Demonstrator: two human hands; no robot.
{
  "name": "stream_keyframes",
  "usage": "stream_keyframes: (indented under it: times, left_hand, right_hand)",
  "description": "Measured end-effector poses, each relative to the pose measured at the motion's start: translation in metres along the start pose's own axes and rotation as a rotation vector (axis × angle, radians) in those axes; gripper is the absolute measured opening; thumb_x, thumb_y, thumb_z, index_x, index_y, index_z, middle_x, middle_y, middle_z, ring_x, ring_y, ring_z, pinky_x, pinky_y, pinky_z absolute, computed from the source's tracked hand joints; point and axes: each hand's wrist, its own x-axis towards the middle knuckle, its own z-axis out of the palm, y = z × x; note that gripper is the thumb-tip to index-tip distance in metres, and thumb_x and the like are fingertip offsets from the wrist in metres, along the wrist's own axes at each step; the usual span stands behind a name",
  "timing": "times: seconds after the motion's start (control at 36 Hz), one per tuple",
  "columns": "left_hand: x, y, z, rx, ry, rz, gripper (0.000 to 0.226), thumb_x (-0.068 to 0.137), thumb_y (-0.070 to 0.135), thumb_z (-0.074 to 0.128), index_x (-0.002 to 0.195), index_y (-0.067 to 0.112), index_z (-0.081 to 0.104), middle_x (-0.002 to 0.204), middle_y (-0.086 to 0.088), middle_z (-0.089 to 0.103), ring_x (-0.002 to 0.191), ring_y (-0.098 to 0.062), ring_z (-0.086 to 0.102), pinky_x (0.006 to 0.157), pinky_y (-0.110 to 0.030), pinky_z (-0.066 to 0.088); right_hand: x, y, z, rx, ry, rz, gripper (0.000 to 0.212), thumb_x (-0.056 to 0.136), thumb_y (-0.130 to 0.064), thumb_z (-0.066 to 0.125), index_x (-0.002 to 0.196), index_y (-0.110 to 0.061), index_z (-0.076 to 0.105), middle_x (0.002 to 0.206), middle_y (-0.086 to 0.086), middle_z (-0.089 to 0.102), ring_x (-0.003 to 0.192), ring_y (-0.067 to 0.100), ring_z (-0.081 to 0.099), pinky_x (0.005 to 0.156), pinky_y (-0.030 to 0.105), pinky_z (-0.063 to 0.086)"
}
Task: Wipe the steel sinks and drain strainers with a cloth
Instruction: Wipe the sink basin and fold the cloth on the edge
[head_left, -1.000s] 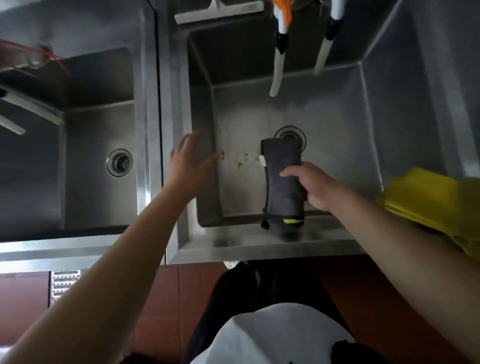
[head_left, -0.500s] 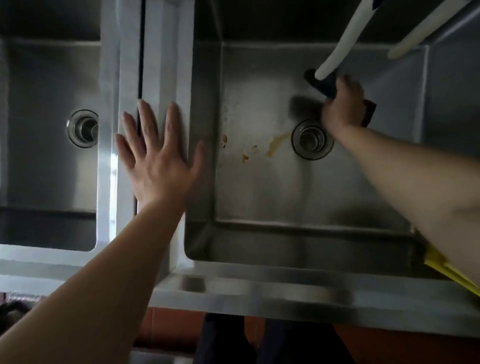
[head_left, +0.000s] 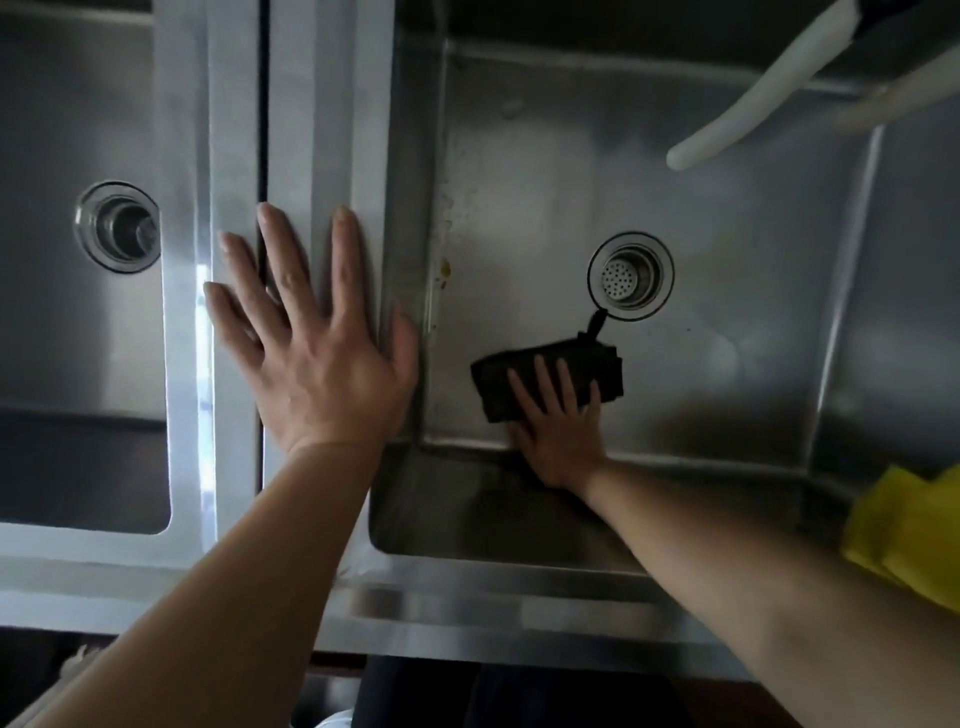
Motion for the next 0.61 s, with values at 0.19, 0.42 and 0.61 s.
stream_keyframes:
  times: [0.19,0.42,0.61]
  left_hand:
    - [0.000,0.001,-0.002,-0.002,-0.013,0.000,0.076,0.095,0.055,0.043,0.160,0.031,0.010,0.166,-0.018,0.005,0.151,-0.045,0.004,0.120,-0.062,0.006]
    - [0.001,0.000,-0.003,-0.002,-0.032,0.018,0.075,0.096,0.055,0.038,0.160,0.028,0.010,0.166,-0.020,0.005,0.151,-0.046,0.002,0.121,-0.062,0.004]
    - [0.001,0.000,-0.002,0.005,-0.037,0.029,0.075,0.097,0.054,0.042,0.160,0.027,0.010,0.166,-0.020,0.005,0.151,-0.046,0.001,0.120,-0.062,0.005]
  right_hand:
    - [0.071,0.022,-0.065,-0.055,0.051,-0.082,0.059,0.098,-0.059,0.014,0.155,-0.046,0.002,0.168,0.000,0.003,0.154,0.028,-0.004,0.117,0.062,0.000]
    - [0.227,-0.026,-0.216,0.469,0.291,0.418,0.063,0.104,-0.051,0.022,0.157,-0.038,-0.010,0.166,0.004,-0.021,0.150,0.033,-0.025,0.115,0.064,-0.013]
    - [0.262,-0.061,-0.236,0.371,0.282,0.339,0.064,0.104,-0.051,0.024,0.158,-0.039,-0.007,0.166,0.007,-0.020,0.150,0.035,-0.021,0.115,0.067,-0.010]
